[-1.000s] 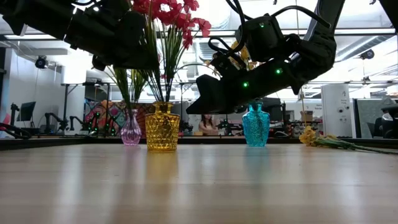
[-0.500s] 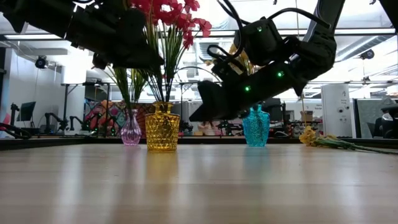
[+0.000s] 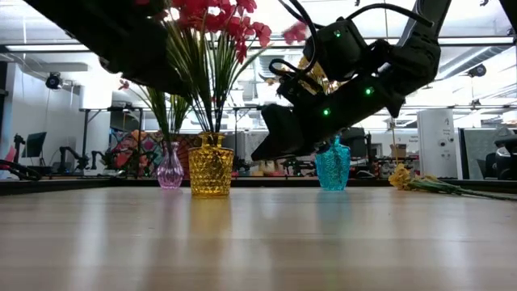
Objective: Sort flowers into vase by color
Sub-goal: Put the yellow flower into the blue vase
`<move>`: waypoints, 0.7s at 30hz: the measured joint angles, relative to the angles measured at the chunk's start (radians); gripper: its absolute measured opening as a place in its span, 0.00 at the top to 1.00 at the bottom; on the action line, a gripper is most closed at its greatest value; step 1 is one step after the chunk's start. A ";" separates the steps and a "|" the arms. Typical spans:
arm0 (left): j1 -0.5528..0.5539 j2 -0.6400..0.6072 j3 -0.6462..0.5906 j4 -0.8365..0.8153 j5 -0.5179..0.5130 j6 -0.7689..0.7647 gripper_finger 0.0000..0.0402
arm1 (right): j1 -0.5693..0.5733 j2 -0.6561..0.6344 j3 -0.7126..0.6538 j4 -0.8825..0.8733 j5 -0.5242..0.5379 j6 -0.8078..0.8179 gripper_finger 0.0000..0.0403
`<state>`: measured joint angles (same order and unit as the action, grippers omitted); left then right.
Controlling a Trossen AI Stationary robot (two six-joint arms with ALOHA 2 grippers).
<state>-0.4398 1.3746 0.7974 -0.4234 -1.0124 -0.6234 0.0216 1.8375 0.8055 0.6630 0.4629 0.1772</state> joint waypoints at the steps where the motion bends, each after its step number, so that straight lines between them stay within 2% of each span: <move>1: -0.007 0.000 0.011 -0.057 -0.004 -0.032 0.32 | 0.000 -0.007 0.000 -0.007 0.000 0.000 0.59; 5: -0.045 0.000 0.045 -0.201 -0.026 -0.118 0.32 | 0.000 -0.029 0.000 -0.046 0.000 0.010 0.59; 10: -0.106 -0.022 0.060 -0.270 -0.031 -0.144 0.32 | 0.000 -0.041 0.000 -0.110 0.000 0.032 0.59; 21: -0.215 -0.183 0.058 -0.528 -0.035 -0.323 0.32 | 0.000 -0.141 0.000 -0.373 0.000 0.140 0.59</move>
<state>-0.6549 1.1913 0.8558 -0.9516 -1.0471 -0.9460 0.0219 1.6961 0.8051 0.2904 0.4633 0.3168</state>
